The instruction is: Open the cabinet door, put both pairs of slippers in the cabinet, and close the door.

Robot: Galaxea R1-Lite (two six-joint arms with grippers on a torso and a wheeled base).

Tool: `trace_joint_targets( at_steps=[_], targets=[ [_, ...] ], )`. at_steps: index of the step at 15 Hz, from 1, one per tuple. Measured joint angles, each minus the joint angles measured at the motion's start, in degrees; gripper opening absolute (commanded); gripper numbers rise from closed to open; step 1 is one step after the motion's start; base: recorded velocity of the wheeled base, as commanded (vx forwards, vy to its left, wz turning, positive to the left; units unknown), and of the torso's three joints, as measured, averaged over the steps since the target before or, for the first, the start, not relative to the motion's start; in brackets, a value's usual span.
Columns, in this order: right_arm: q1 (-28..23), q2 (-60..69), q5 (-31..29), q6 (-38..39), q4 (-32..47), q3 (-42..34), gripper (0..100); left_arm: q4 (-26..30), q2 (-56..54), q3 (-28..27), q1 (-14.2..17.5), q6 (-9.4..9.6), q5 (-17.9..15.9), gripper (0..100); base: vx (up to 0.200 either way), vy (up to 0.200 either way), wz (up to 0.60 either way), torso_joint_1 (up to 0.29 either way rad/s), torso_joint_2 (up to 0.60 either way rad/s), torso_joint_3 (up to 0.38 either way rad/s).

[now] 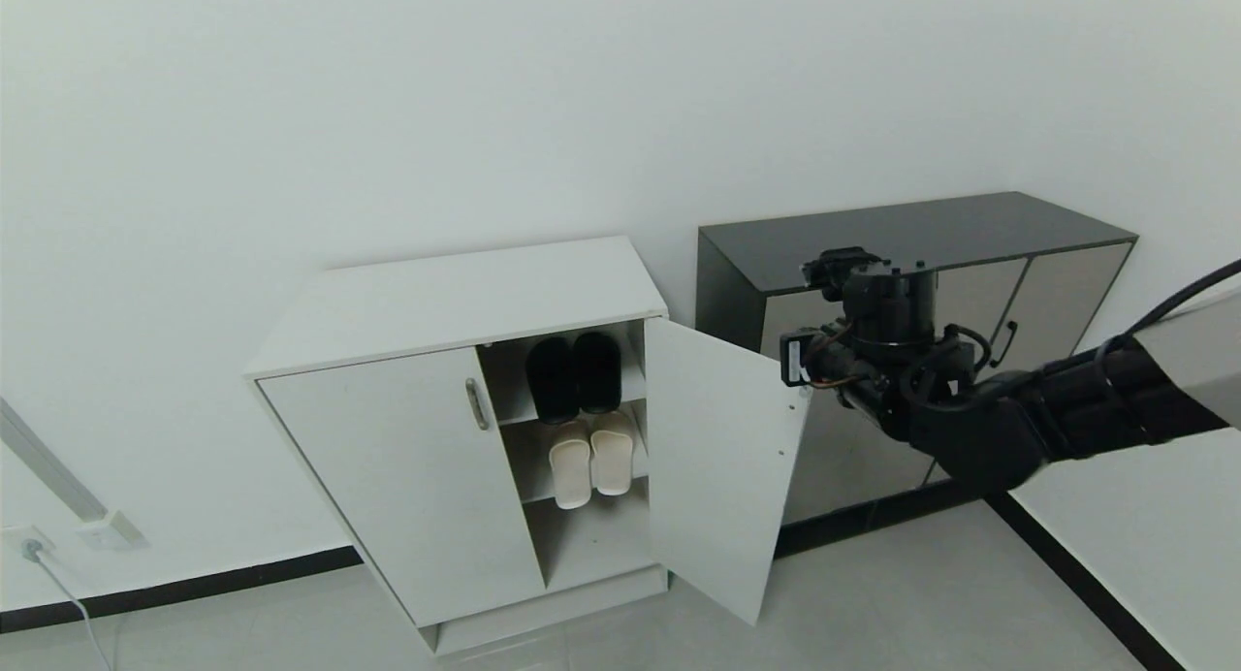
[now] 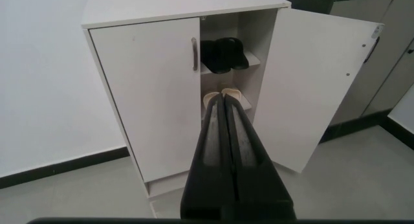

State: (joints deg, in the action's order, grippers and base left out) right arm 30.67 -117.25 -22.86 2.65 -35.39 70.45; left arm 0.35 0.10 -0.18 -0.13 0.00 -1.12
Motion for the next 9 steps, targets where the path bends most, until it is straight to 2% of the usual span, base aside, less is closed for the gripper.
trace_joint_targets(
  at_steps=[4, 7, 9],
  targets=[
    [-6.0, -7.5, 5.1, 1.3, 8.6, 15.2, 0, 0.0, 0.0, 0.0, 0.0, 0.0, -0.1, 0, 0.0, 0.0, 0.0, 0.0, 0.0, 0.0],
    [-8.6, -12.8, 7.0, 2.7, 11.6, 22.4, 0, 0.0, 0.0, 0.0, 0.0, 0.0, 0.0, 0, 0.0, 0.0, 0.0, 0.0, 0.0, 0.0],
    [-9.3, -15.6, 8.4, 3.4, 12.0, 24.5, 0, 0.0, 0.0, 0.0, 0.0, 0.05, -0.1, 0, 0.0, 0.0, 0.0, 0.0, 0.0, 0.0]
  ],
)
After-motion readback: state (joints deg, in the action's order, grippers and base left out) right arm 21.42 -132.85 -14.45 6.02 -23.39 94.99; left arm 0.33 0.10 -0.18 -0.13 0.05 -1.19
